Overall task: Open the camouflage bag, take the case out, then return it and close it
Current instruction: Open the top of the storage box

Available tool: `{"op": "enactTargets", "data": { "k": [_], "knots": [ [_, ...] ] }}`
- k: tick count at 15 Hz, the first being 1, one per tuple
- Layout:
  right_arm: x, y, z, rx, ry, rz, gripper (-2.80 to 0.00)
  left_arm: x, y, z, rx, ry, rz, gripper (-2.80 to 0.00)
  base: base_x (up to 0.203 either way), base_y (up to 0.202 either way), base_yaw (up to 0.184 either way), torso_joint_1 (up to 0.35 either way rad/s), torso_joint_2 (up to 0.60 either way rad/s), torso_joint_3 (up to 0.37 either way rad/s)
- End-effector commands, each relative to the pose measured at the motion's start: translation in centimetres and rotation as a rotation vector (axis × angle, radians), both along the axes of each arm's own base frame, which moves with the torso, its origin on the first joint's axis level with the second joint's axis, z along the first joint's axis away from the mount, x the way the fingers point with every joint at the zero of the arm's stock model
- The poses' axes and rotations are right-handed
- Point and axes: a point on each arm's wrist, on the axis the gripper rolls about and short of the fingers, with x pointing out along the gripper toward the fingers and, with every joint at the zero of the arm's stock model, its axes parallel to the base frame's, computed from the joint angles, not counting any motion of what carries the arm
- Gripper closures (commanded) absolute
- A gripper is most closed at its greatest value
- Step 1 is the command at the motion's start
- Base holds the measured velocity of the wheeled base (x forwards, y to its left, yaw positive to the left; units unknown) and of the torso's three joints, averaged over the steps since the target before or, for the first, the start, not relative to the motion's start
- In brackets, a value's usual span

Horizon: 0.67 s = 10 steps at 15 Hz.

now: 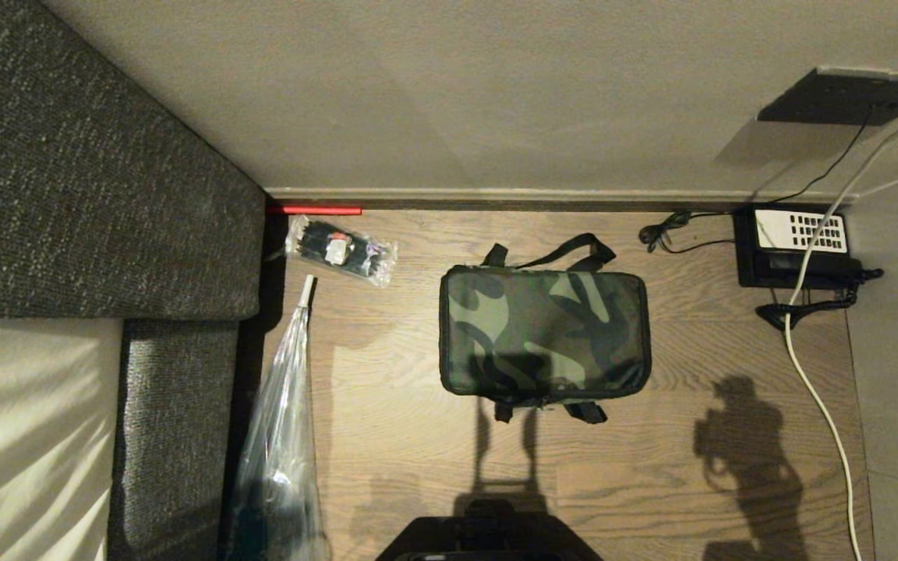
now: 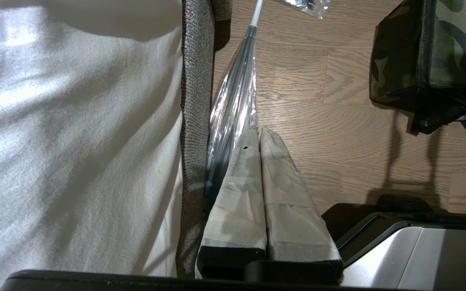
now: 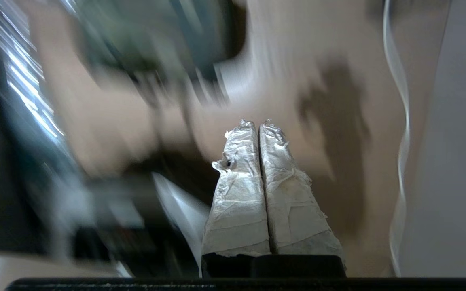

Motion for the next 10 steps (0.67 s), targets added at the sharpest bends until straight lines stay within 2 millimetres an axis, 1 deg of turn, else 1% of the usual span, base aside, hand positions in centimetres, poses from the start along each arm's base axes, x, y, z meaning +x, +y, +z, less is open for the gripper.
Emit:
{"op": "enactTargets", "data": {
  "k": [1,2,3,10],
  "knots": [
    [0.9,-0.1,-6.6,-0.054,0.187,-0.006,0.0,0.0,0.0,0.0,0.0,0.0,0.001,0.0,0.0,0.0,0.0,0.0,0.0,0.0],
    [0.8,-0.1,-7.9,-0.084,0.208,-0.01,0.0,0.0,0.0,0.0,0.0,0.0,0.001,0.0,0.0,0.0,0.0,0.0,0.0,0.0],
    [0.8,-0.2,-8.3,-0.106,0.204,-0.015,0.0,0.0,0.0,0.0,0.0,0.0,0.001,0.0,0.0,0.0,0.0,0.0,0.0,0.0],
    [0.8,-0.2,-8.3,-0.106,0.204,-0.015,0.0,0.0,0.0,0.0,0.0,0.0,0.001,0.0,0.0,0.0,0.0,0.0,0.0,0.0]
  ]
}}
